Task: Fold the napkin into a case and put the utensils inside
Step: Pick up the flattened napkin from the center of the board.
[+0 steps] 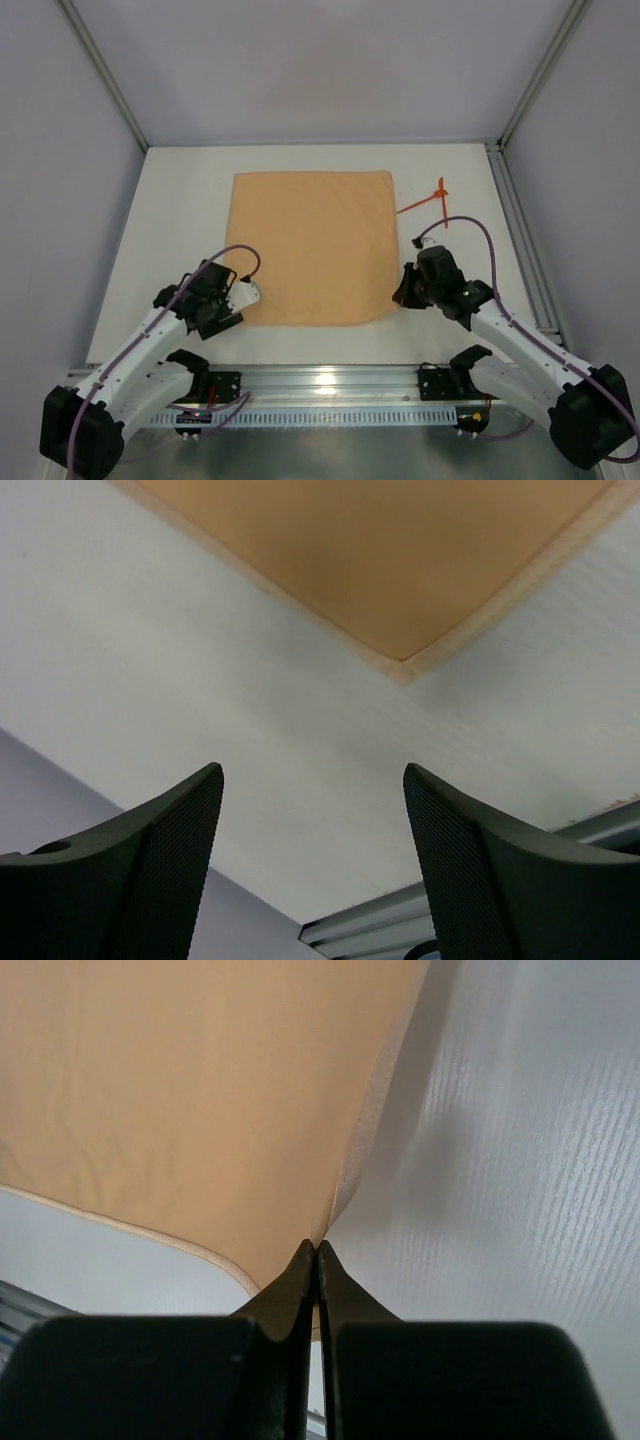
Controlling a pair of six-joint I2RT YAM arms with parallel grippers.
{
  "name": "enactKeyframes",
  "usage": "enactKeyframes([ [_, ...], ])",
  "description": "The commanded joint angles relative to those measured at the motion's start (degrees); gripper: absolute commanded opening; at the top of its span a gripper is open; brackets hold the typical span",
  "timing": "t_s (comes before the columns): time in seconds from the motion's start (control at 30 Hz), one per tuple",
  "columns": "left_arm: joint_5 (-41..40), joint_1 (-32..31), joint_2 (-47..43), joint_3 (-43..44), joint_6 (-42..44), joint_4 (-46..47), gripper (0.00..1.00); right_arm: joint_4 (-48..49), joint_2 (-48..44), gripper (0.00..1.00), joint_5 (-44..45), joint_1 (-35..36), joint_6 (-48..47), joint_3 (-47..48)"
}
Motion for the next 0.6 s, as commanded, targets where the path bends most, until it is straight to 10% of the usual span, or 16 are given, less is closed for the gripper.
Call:
enactKeyframes([
  [0.0,11.2,-2.1,-0.1,3.0,-0.7,-5.7,0.76,3.8,1.2,0.03,0.5,-0.1,0.8,-0.7],
  [0.57,5.6,-4.5,6.7,-8.9,9.1,16.8,0.63,3.5,4.5,0.03,1.7,-1.6,-0.6,-1.1],
])
